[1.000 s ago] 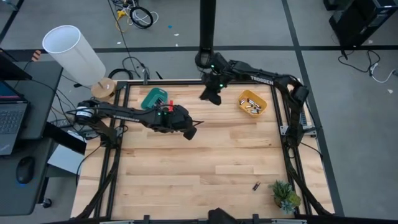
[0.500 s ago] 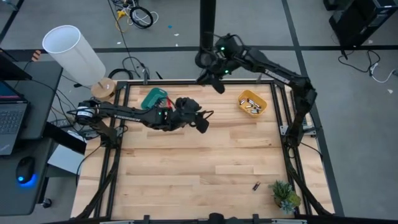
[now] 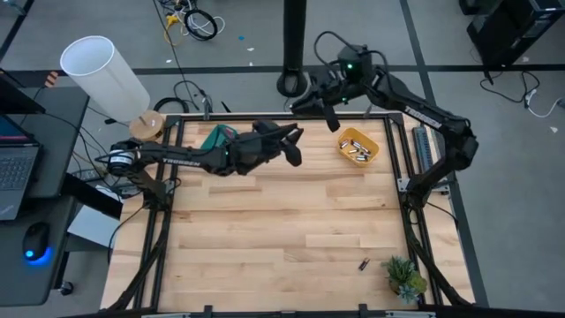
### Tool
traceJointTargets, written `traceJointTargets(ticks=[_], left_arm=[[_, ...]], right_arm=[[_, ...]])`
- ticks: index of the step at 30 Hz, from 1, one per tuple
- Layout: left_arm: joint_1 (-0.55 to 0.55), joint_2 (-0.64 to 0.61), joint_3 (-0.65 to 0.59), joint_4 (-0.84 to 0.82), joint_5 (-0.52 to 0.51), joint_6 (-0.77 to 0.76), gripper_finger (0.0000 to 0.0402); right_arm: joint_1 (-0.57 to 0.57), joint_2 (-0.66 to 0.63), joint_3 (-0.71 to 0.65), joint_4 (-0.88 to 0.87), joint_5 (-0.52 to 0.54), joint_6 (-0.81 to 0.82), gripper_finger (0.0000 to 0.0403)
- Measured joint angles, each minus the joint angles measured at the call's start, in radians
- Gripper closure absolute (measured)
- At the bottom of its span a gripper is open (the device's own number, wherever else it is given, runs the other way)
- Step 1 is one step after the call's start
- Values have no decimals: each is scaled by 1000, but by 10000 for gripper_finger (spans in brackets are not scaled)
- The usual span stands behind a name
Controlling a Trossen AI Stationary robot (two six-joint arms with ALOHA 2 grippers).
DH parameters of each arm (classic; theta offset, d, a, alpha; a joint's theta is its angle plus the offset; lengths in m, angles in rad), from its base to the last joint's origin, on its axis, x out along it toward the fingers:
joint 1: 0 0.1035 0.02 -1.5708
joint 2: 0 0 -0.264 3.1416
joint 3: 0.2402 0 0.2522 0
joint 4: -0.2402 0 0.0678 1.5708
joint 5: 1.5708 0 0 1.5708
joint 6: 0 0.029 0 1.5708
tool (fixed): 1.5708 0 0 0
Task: Sort batteries
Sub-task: Put the black battery into the blue bin
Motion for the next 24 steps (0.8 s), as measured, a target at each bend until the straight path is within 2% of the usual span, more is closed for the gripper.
traceJointTargets(ticks=[7,18,21,24], left_arm=[[5,-1,1,135,26,55,259],[4,-1,1,186,62,77,263],[3,-1,1,189,61,72,292],[3,0,1,191,67,69,359]], right_arm=[[20,-6,-32,20,-26,30,357],[92,-2,-84,87,-24,66,357],[97,-2,-84,87,-20,81,352],[97,-2,-84,77,0,104,336]])
